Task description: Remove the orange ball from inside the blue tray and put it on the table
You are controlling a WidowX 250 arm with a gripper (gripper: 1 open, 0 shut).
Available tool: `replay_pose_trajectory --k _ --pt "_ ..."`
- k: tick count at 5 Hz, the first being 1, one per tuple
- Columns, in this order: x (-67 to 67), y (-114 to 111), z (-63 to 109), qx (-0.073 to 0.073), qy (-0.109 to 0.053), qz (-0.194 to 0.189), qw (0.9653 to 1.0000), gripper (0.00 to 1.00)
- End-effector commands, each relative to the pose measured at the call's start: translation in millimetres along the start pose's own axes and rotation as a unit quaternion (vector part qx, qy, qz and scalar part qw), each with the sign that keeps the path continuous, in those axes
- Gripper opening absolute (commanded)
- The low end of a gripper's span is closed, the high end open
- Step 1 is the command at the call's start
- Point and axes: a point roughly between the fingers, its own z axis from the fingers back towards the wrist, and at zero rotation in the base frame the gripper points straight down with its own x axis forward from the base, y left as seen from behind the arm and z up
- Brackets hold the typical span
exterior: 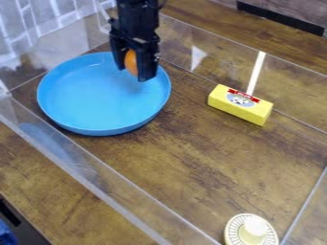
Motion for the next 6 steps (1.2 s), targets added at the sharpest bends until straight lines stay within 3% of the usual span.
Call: replay_pose_trajectory --k 1,6 --pt "9.7 -12 44.3 0.023 -0.052 -0.015 0.9983 0.0" --pt "-2.2 -44 50.4 0.014 -0.028 -0.026 0.9992 0.0"
